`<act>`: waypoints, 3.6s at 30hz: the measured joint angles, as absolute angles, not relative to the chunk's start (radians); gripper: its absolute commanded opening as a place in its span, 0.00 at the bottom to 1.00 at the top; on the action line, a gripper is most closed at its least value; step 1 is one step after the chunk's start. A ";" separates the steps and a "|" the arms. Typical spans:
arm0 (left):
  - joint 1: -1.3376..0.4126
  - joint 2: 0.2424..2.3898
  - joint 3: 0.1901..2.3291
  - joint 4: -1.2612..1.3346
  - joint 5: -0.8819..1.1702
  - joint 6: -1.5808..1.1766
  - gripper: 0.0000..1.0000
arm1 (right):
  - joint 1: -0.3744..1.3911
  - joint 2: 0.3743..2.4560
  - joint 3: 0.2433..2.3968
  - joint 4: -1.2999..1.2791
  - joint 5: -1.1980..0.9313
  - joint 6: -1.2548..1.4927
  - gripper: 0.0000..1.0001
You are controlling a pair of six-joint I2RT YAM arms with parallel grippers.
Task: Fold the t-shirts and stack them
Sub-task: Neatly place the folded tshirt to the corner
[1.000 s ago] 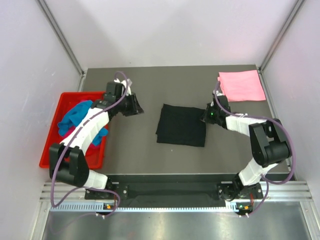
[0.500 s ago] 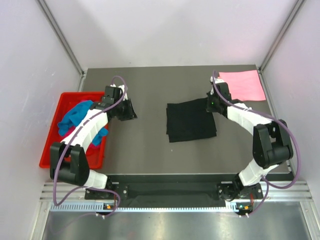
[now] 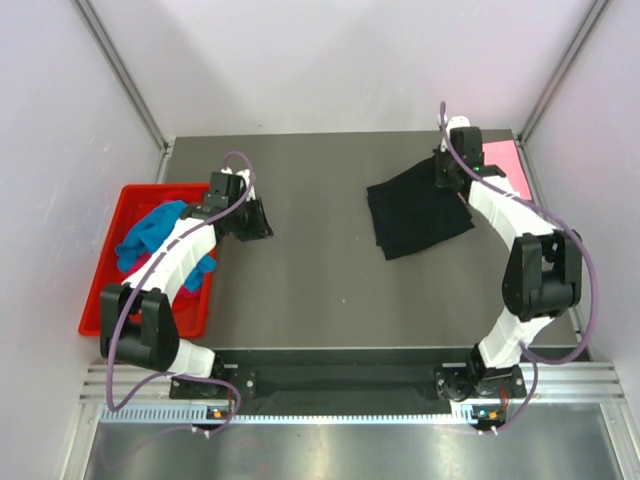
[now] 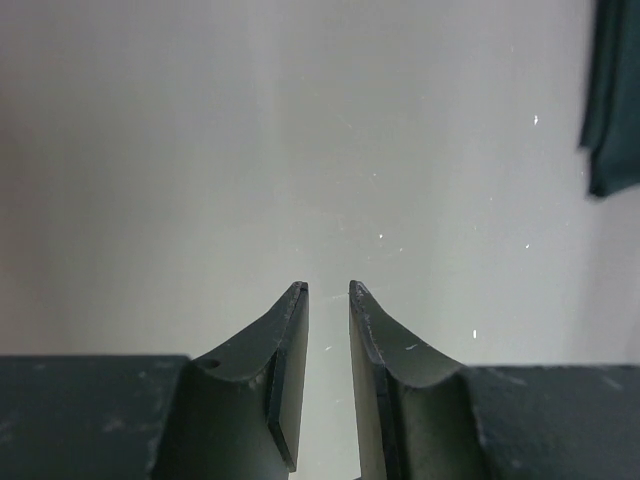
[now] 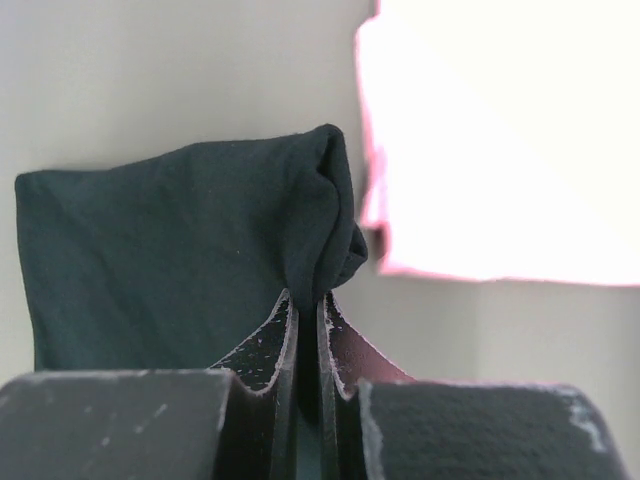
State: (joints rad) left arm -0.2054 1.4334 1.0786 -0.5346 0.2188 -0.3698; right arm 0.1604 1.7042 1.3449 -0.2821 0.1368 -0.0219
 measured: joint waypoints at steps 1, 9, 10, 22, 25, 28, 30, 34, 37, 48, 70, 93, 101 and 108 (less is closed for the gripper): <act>-0.205 1.433 1.079 -0.534 0.220 -0.368 0.28 | 0.146 1.724 1.375 -0.286 0.136 -0.039 0.00; -0.205 1.433 1.079 -0.532 0.232 -0.364 0.28 | 0.056 1.923 1.647 -0.353 0.117 -0.148 0.00; -0.205 1.433 1.079 -0.532 0.232 -0.363 0.28 | 0.049 1.947 1.680 -0.366 0.115 -0.160 0.00; -0.205 1.444 1.078 -0.531 0.247 -0.362 0.28 | -0.027 2.063 1.954 -0.519 0.075 -0.243 0.00; -0.205 1.449 1.078 -0.532 0.248 -0.362 0.28 | -0.045 2.069 2.019 -0.546 0.073 -0.254 0.00; -0.205 1.449 1.079 -0.532 0.250 -0.361 0.28 | -0.063 2.076 2.072 -0.563 0.065 -0.265 0.00; -0.205 1.449 1.079 -0.532 0.252 -0.359 0.28 | -0.077 2.087 2.109 -0.575 0.053 -0.273 0.00; -0.205 1.449 1.079 -0.532 0.257 -0.359 0.28 | -0.110 2.143 2.178 -0.569 0.027 -0.281 0.00; -0.204 1.449 1.079 -0.532 0.260 -0.359 0.28 | -0.143 2.191 2.189 -0.550 0.013 -0.281 0.02; -0.202 1.482 1.079 -0.533 0.268 -0.359 0.28 | -0.262 2.423 2.195 -0.379 -0.012 -0.202 0.11; -0.199 1.353 1.079 -0.508 0.327 -0.377 0.36 | -0.223 1.932 1.831 -0.402 -0.077 0.107 1.00; -0.183 1.147 1.107 -0.434 0.527 -0.466 0.99 | -0.028 0.838 0.979 -0.577 -0.457 0.337 1.00; -0.182 0.952 1.020 -0.406 0.532 -0.442 0.99 | -0.028 0.780 0.912 -0.563 -0.448 0.345 1.00; -0.182 0.944 1.004 -0.392 0.529 -0.434 0.99 | -0.028 0.755 0.908 -0.561 -0.410 0.352 0.99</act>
State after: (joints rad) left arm -0.1822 0.9443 1.0039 -0.3916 0.5293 -0.4343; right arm -0.0280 0.7547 0.9081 -0.5613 -0.4103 0.3515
